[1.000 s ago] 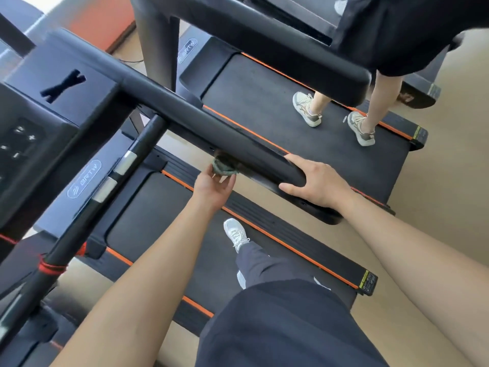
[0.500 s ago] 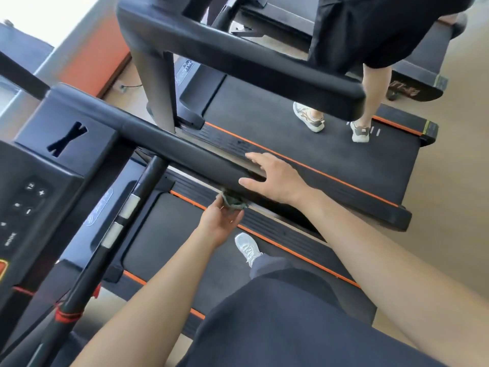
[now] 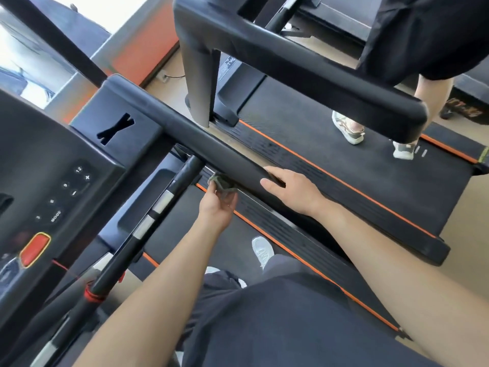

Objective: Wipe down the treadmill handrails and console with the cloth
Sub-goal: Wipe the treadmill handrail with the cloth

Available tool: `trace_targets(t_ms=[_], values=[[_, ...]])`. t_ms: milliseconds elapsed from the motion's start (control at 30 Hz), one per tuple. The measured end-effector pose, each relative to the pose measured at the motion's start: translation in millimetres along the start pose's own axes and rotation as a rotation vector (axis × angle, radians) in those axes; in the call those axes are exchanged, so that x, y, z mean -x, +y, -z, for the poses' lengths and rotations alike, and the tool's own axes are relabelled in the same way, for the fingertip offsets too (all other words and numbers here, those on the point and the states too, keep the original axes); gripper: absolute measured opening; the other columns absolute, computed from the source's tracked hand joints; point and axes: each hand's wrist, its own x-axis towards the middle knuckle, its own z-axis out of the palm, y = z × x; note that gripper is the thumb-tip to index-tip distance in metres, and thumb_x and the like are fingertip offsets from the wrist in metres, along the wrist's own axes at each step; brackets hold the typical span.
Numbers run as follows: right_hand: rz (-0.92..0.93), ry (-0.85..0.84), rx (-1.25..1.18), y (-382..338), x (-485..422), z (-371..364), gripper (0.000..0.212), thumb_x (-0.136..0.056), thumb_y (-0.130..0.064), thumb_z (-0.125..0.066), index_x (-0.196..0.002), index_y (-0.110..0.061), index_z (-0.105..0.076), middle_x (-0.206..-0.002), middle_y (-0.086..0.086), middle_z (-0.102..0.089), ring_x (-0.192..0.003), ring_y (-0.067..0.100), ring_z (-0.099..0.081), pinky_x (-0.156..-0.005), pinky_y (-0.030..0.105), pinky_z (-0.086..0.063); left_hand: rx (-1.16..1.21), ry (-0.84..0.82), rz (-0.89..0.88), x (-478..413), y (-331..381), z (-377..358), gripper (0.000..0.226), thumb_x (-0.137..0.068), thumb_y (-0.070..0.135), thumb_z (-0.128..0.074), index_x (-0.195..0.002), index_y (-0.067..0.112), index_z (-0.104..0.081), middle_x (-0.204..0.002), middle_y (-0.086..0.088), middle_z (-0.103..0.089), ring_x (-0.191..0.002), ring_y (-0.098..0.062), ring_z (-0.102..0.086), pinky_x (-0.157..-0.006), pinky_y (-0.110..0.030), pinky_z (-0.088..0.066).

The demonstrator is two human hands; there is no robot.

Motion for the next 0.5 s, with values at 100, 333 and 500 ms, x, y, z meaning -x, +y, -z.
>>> trace_targets(t_ms=[100,333,500], values=[[-0.016,0.003,-0.007,0,0,-1,0.058,-0.097,-0.061,-0.048,-0.148,-0.035,-0.046,-0.150,-0.012,-0.050,-0.137,0.012,-0.046,-0.110,0.033,-0.037,0.013,0.030,-0.061,8,8,-7,0.027,-0.106,0.030,-0.053,-0.128,0.019,-0.063,-0.097,0.000,-0.070,-0.089,-0.022,-0.066,-0.083,-0.034,-0.057],[-0.059,0.010,0.008,-10,-1,-1,0.055,-0.098,-0.057,-0.049,-0.148,-0.033,-0.046,-0.148,-0.008,-0.052,-0.135,0.015,-0.048,-0.104,0.030,-0.037,-0.143,-0.011,-0.088,21,-8,-7,0.019,-0.107,0.023,-0.051,-0.117,0.016,-0.066,-0.104,-0.003,-0.071,-0.100,-0.026,-0.067,-0.087,-0.036,-0.058],[-0.061,0.045,0.067,-26,-12,-4,0.049,-0.100,-0.050,-0.049,-0.141,-0.024,-0.053,-0.138,-0.001,-0.060,-0.127,0.020,-0.053,-0.097,0.031,-0.039,-0.223,-0.020,0.001,25,-13,-3,0.022,-0.107,0.021,-0.051,-0.120,0.012,-0.066,-0.097,-0.006,-0.074,-0.090,-0.026,-0.070,-0.076,-0.034,-0.060]])
